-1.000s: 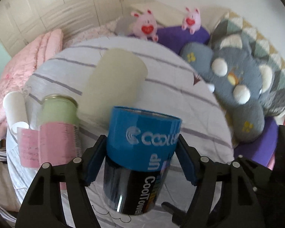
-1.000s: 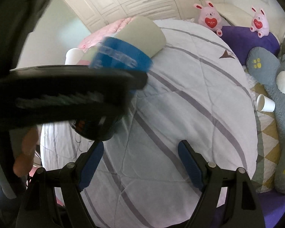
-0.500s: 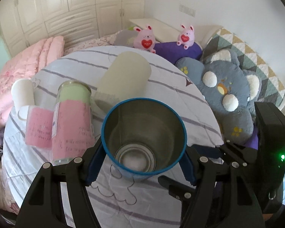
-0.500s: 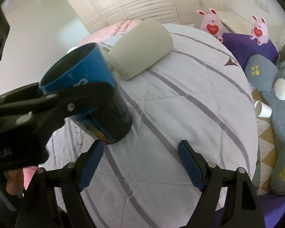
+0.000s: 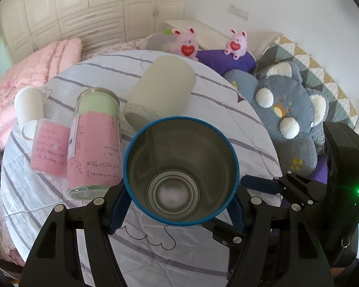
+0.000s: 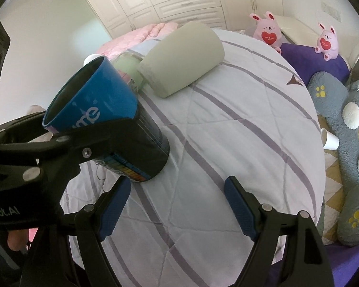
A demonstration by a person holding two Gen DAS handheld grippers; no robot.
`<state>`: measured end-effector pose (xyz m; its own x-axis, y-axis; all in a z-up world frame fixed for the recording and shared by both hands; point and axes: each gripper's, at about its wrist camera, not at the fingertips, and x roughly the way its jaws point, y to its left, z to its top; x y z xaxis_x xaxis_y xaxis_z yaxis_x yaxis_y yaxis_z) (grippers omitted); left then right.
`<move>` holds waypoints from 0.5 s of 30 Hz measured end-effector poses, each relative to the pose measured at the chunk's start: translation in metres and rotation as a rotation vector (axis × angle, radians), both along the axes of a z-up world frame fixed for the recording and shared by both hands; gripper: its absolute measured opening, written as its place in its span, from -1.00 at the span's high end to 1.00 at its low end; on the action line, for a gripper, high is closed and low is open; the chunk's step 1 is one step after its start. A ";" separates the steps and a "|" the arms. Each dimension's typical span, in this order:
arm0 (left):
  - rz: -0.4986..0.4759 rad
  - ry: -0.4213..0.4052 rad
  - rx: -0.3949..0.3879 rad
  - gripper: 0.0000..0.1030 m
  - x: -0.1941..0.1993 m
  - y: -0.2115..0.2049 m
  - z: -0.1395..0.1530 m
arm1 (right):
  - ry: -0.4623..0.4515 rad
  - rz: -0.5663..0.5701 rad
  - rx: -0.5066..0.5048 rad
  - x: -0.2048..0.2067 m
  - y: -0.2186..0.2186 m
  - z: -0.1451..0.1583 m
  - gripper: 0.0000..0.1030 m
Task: Flip cup upright
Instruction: 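Turn the blue cup open end up with the left tool, then lower the upright blue cup onto the table and open the left tool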
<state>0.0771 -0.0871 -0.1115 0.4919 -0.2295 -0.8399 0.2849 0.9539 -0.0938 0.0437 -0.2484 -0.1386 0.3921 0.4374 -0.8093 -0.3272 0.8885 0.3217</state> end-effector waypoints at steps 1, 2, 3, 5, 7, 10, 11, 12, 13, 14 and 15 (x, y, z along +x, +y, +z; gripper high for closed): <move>0.002 -0.001 0.000 -0.37 0.000 0.000 0.000 | 0.001 0.002 0.000 0.004 0.000 0.000 -0.59; 0.002 -0.001 0.000 -0.37 0.000 0.000 0.000 | 0.001 0.004 -0.001 0.006 0.000 -0.001 -0.59; 0.000 0.000 -0.002 -0.38 0.000 0.001 0.000 | 0.000 0.005 -0.002 0.005 0.000 -0.001 -0.59; -0.001 0.003 -0.003 -0.41 0.000 0.001 0.000 | 0.001 0.007 -0.002 0.004 0.000 0.000 -0.59; 0.000 0.005 0.003 -0.46 0.000 0.001 0.000 | 0.004 0.008 -0.002 0.004 0.001 0.000 -0.59; -0.001 0.007 0.008 -0.55 -0.001 0.000 0.000 | 0.004 0.009 -0.005 0.005 0.000 0.000 -0.59; 0.000 0.008 0.009 -0.57 -0.001 0.000 0.000 | 0.004 0.010 -0.005 0.006 0.000 0.000 -0.59; 0.002 0.012 0.009 -0.62 -0.001 0.001 0.000 | 0.005 0.011 -0.005 0.006 0.000 0.000 -0.59; 0.001 0.014 0.008 -0.65 -0.001 0.001 0.000 | 0.006 0.011 -0.005 0.007 0.000 0.000 -0.59; 0.004 0.018 0.006 -0.66 -0.001 0.002 0.000 | 0.007 0.011 -0.006 0.007 0.000 -0.001 -0.59; 0.009 0.022 0.005 -0.67 -0.001 0.003 0.000 | 0.008 0.011 -0.007 0.008 0.000 -0.001 -0.59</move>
<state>0.0760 -0.0836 -0.1120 0.4755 -0.2211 -0.8515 0.2747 0.9568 -0.0950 0.0513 -0.2482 -0.1397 0.3803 0.4359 -0.8157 -0.3346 0.8871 0.3181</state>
